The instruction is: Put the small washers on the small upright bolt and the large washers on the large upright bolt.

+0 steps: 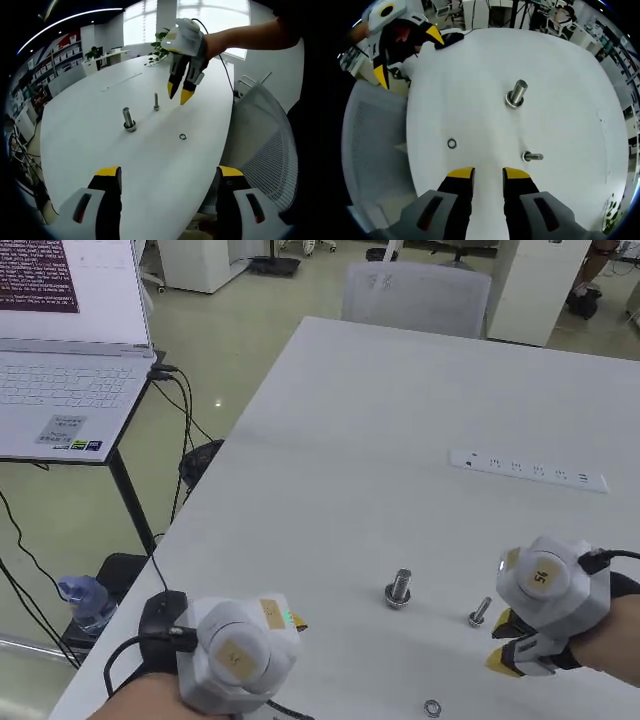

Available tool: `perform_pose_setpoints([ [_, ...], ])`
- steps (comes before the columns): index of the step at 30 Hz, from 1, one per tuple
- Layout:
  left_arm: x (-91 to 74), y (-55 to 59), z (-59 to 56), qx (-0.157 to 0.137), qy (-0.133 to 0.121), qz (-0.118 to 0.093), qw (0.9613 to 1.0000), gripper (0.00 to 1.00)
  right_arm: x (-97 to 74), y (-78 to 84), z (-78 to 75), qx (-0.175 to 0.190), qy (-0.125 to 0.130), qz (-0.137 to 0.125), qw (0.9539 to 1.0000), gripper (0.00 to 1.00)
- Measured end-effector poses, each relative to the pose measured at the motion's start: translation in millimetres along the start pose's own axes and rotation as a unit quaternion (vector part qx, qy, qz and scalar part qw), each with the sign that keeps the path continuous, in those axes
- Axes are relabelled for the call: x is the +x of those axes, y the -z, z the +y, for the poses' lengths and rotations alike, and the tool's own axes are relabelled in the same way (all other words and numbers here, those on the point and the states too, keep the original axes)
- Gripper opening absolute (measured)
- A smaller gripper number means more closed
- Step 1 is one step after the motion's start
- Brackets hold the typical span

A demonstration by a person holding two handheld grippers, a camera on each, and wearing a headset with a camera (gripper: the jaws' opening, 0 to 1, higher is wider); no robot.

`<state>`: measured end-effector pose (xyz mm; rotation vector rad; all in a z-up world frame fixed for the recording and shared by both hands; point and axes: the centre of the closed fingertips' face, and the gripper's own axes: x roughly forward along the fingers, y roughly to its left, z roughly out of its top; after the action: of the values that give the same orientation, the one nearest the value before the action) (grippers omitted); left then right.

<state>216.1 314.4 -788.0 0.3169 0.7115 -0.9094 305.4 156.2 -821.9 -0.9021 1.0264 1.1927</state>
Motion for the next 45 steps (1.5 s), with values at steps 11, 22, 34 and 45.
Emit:
perform_pose_setpoints([
  [11,0.2,-0.1,-1.9,0.002,0.002,-0.003,1.0,0.77,13.7,-17.2,37.8,-0.012,-0.023,-0.018,0.9995,0.24],
  [22,-1.0,1.9,-2.4,0.003,0.001,-0.001,1.0,0.77,33.0,-17.4,57.5,-0.026,-0.026,-0.019,0.9991,0.24],
  [34,-3.8,4.9,-1.3,0.002,0.001,-0.001,1.0,0.76,58.1,-17.5,64.0,-0.025,-0.025,-0.012,0.9993,0.23],
  [45,-4.8,9.3,0.4,0.0,0.003,0.001,1.0,0.74,63.7,-16.1,61.1,-0.016,-0.014,-0.011,0.9997,0.2],
])
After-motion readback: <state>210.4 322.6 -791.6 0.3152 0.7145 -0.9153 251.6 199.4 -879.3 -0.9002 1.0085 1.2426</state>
